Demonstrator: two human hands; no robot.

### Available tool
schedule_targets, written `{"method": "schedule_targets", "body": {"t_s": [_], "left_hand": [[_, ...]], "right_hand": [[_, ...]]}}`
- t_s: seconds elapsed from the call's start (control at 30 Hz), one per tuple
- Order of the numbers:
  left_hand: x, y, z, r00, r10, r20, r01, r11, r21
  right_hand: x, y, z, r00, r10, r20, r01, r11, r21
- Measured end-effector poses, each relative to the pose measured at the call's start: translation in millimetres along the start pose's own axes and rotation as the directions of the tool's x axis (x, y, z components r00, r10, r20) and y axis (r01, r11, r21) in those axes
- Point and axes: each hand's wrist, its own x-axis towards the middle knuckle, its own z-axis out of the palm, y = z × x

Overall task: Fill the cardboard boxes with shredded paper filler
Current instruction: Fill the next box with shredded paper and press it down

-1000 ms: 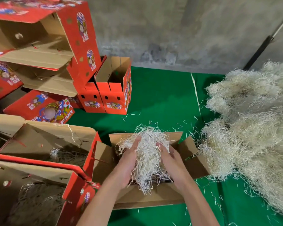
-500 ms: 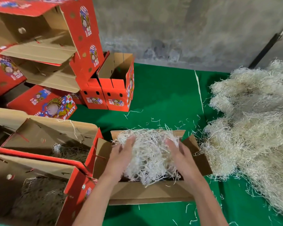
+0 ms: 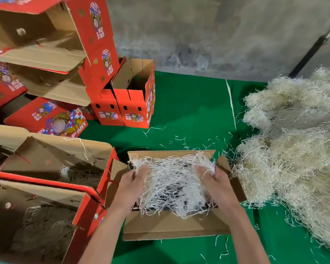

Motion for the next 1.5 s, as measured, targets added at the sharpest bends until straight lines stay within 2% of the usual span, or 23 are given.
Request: {"method": "schedule_targets", "body": {"t_s": [0.13, 0.2, 0.3, 0.37, 0.43, 0.5, 0.57, 0.67, 0.77, 0.87, 0.93, 1.0, 1.07, 1.2, 1.27, 1.37, 1.43, 1.5], "left_hand": [[-5, -1, -3, 0.998, 0.02, 0.061, -0.036, 0.965, 0.262], [-8, 3, -3, 0.997, 0.064, 0.047, -0.077, 0.924, 0.374], [-11, 8, 0, 0.996, 0.087, 0.004, -0.08, 0.899, 0.43], [-12, 11, -1, 0.996, 0.079, -0.03, -0.054, 0.866, 0.497], [-15, 13, -2, 0.994, 0.086, -0.072, -0.032, 0.83, 0.556], [-20, 16, -1, 0.984, 0.135, -0.115, -0.04, 0.799, 0.601], [-24, 19, 0, 0.964, 0.218, -0.153, -0.076, 0.775, 0.627], [-25, 21, 8, 0.952, 0.279, -0.128, -0.153, 0.792, 0.591], [-13, 22, 13, 0.971, 0.24, 0.003, -0.192, 0.766, 0.614], [6, 21, 14, 0.965, 0.151, 0.215, -0.259, 0.7, 0.666], [20, 23, 17, 0.931, 0.108, 0.348, -0.331, 0.651, 0.683], [35, 23, 27, 0.897, 0.038, 0.441, -0.377, 0.586, 0.717], [48, 19, 40, 0.869, -0.075, 0.489, -0.394, 0.492, 0.776], [69, -8, 62, 0.842, -0.255, 0.476, -0.427, 0.226, 0.876], [80, -28, 69, 0.844, -0.32, 0.43, -0.399, 0.16, 0.903], [90, -45, 78, 0.828, -0.364, 0.427, -0.404, 0.143, 0.904], [96, -49, 81, 0.806, -0.349, 0.478, -0.467, 0.119, 0.876], [99, -47, 82, 0.797, -0.339, 0.5, -0.503, 0.085, 0.86]], "right_hand": [[1, 1, -4, 0.996, 0.057, 0.063, -0.052, 0.996, -0.077], [2, 5, -2, 0.995, 0.072, 0.075, -0.066, 0.994, -0.087], [3, 10, -2, 0.996, 0.042, 0.081, -0.026, 0.983, -0.18], [4, 7, -6, 0.997, 0.044, 0.064, -0.023, 0.956, -0.292], [6, 7, -10, 0.999, 0.041, 0.012, -0.031, 0.883, -0.468], [4, 4, -11, 0.999, -0.034, 0.001, 0.028, 0.821, -0.57], [5, -1, -7, 0.987, -0.159, 0.007, 0.134, 0.806, -0.576], [12, -7, 3, 0.965, -0.261, 0.032, 0.219, 0.731, -0.646], [21, -7, 9, 0.959, -0.214, 0.188, 0.284, 0.659, -0.696], [32, -6, 10, 0.914, 0.03, 0.404, 0.309, 0.593, -0.744], [39, -8, 11, 0.862, 0.17, 0.477, 0.315, 0.557, -0.768], [46, -8, 14, 0.82, 0.266, 0.506, 0.332, 0.499, -0.801], [53, -6, 22, 0.789, 0.344, 0.51, 0.384, 0.372, -0.845], [68, 15, 38, 0.762, 0.466, 0.45, 0.415, 0.182, -0.892], [75, 27, 42, 0.769, 0.469, 0.435, 0.442, 0.101, -0.891], [88, 42, 50, 0.789, 0.364, 0.496, 0.52, 0.036, -0.853], [98, 53, 53, 0.793, 0.305, 0.527, 0.547, 0.025, -0.837], [106, 64, 57, 0.812, 0.294, 0.504, 0.504, 0.085, -0.86]]}}
